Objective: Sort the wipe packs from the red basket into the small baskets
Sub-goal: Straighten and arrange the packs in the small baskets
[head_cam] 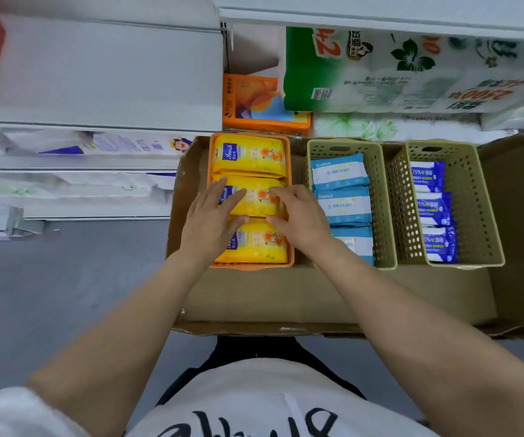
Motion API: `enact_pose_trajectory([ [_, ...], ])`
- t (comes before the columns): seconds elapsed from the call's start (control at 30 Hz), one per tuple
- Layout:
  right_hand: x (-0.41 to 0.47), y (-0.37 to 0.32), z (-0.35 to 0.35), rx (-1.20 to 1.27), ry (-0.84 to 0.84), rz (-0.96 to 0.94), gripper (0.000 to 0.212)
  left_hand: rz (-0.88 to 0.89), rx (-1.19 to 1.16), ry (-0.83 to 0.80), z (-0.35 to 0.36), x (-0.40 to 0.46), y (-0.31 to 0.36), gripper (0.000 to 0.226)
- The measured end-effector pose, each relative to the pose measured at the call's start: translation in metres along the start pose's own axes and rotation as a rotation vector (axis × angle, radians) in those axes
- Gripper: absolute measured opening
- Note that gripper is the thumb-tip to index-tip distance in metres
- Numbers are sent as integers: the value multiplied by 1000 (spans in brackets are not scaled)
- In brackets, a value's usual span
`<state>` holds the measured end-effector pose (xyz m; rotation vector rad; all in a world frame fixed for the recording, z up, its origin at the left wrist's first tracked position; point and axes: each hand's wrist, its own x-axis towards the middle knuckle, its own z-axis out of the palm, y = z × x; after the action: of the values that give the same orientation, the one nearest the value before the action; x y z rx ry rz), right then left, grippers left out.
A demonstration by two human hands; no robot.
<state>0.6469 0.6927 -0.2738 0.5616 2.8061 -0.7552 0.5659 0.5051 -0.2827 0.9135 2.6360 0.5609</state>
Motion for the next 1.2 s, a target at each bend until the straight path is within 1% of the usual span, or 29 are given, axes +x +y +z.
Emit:
enact_pose_trajectory([
  [0.1, 13, -2, -2, -57, -21, 25, 55, -56, -29, -24, 4, 14, 2, 57],
  [0.27, 16, -3, 1, -116, -18, 33, 52, -91, -32, 32, 10, 16, 5, 51],
  [0.33, 14, -2, 1, -93, -4, 26, 51, -91, -22, 44, 12, 17, 5, 51],
  [0.43, 9, 8, -6, 28, 32, 29, 52, -116, -12, 45, 12, 20, 8, 53],
  [0.53, 9, 36, -24, 103, 88, 104, 53, -110, 17, 96, 12, 21, 26, 57],
  [0.67, 12, 98, -52, 57, 102, 255, 52, -27, -28, 146, 21, 33, 74, 51],
  [0.73, 15, 124, -60, 20, 63, 275, 52, 14, -73, 109, 32, 43, 104, 52],
  [0.8, 17, 142, -65, -56, -35, 249, 53, 49, -91, 56, 46, 52, 132, 52],
  [0.9, 16, 159, -64, -169, -183, 104, 56, 44, -131, -8, 66, 64, 162, 51],
  [0.97, 16, 165, -62, -194, -219, 7, 56, -1, -203, -45, 74, 71, 172, 52],
  [1.03, 21, 169, -64, -112, -164, -22, 52, -71, -253, -75, 79, 82, 177, 53],
  [1.1, 29, 173, -70, 21, -40, -20, 48, -153, -279, -119, 84, 95, 182, 54],
  [1.13, 35, 174, -74, 38, 18, -27, 46, -198, -277, -153, 86, 102, 185, 55],
  [1.17, 42, 175, -78, -6, 56, -40, 44, -240, -265, -196, 89, 109, 188, 55],
  [1.2, 50, 177, -81, -105, 71, -64, 43, -270, -245, -240, 93, 115, 191, 55],
])
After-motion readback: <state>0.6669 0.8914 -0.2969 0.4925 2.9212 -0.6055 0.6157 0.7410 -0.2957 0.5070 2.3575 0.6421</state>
